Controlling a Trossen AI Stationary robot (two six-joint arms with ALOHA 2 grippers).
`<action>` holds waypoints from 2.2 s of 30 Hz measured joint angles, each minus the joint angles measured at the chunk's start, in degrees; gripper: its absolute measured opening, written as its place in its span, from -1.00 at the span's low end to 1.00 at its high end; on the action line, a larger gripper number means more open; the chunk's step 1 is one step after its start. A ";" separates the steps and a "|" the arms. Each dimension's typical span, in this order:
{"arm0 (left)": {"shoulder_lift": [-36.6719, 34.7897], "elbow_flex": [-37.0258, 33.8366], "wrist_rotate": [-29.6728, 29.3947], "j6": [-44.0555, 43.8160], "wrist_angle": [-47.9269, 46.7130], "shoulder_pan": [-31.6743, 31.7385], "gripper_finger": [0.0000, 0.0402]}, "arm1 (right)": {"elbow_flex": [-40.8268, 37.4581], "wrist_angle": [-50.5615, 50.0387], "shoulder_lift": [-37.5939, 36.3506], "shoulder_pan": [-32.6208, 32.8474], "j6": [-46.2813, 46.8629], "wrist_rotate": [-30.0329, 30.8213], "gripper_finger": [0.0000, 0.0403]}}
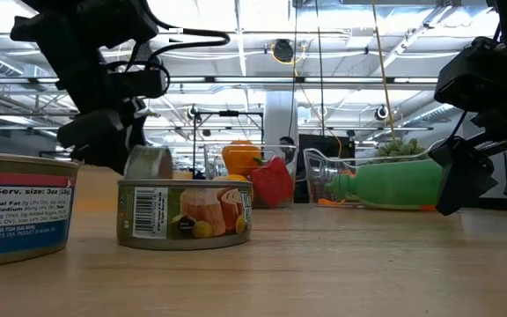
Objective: Pick & Place Food Item
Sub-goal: Put the top green tuna can into the orange bin
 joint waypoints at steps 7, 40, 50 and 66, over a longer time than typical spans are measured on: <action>0.00 0.00 0.00 -0.43 1.52 0.52 0.53 | 0.00 0.00 0.00 0.00 -0.26 0.00 0.73; 6.79 9.44 -0.96 -51.21 -2.29 3.84 0.53 | -0.02 -0.39 0.02 0.00 0.13 0.00 0.73; 11.09 9.42 -3.92 -46.98 7.43 6.04 0.53 | -0.02 -0.09 0.02 0.00 0.15 0.00 0.73; 8.61 9.69 7.91 -35.83 6.49 7.94 -0.24 | -0.02 -0.37 0.02 0.00 0.08 0.02 0.73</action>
